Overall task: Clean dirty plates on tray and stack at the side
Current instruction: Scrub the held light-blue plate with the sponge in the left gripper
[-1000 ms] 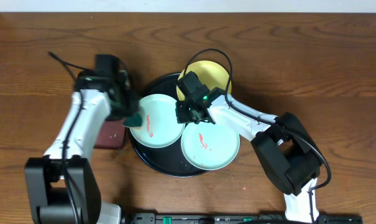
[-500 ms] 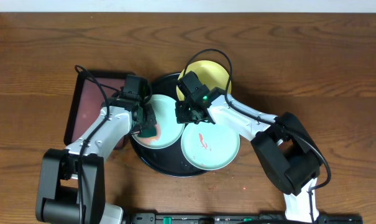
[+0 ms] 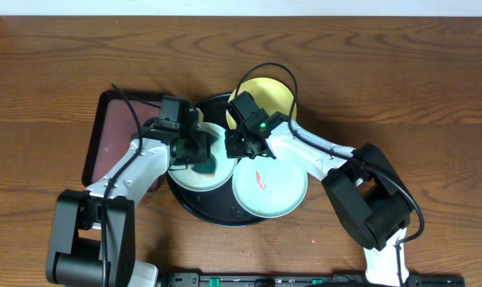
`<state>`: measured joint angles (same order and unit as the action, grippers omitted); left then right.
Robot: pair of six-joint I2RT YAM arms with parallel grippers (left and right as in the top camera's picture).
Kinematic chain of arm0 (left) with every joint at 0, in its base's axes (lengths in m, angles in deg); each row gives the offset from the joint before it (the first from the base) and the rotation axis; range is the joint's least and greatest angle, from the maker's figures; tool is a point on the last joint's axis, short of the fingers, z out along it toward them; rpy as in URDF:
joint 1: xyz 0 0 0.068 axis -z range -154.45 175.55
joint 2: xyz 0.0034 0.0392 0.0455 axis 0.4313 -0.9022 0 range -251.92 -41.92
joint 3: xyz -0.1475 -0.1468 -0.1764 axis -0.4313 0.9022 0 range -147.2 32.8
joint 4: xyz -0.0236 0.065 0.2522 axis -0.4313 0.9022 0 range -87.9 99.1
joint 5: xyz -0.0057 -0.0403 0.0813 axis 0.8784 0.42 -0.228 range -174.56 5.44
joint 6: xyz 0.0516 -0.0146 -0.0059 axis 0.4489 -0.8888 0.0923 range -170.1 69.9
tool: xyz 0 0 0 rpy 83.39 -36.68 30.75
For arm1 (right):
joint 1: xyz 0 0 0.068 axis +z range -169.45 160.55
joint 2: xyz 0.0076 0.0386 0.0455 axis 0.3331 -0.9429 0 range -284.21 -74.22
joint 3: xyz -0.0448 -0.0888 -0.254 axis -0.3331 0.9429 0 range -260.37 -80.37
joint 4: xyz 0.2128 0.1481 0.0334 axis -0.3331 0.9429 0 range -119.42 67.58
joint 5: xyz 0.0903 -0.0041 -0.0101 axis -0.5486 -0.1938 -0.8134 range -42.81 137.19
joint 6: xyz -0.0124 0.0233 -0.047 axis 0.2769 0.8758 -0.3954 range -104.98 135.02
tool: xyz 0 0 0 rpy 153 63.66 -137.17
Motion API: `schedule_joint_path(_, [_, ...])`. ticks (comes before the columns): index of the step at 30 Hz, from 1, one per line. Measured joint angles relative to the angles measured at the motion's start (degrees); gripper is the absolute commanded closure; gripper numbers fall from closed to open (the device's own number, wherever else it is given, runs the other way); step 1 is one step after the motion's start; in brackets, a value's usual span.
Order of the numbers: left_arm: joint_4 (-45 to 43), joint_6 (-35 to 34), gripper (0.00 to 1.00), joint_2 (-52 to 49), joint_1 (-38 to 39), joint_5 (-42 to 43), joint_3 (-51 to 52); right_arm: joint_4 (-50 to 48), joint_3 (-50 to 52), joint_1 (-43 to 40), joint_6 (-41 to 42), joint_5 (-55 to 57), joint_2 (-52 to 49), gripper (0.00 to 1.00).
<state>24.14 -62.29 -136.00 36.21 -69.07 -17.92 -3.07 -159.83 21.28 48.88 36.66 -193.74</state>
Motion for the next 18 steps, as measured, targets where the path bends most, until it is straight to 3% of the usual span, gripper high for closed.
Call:
schedule_joint_path(5, [-1.55, -7.45, 0.93, 0.0, 0.07, -16.5, 0.0, -0.02, 0.0, 0.0, 0.0, -0.13, 0.0, 0.99])
schedule_joint_path(8, [-0.55, -10.01, 0.92, 0.0, 0.15, -21.57, 0.0, -0.07, 0.0, 0.0, 0.0, -0.31, -0.02, 0.99])
schedule_joint_path(13, [5.29, -10.34, 0.92, 0.02, 0.26, -19.21, -0.15, -0.11, 0.0, -0.07, -0.02, -0.63, -0.02, 0.99])
schedule_joint_path(18, [10.16, -5.81, 0.92, 0.07, -0.13, -8.09, -0.61, -0.11, 0.0, -0.07, -0.22, -1.33, -0.02, 0.99])
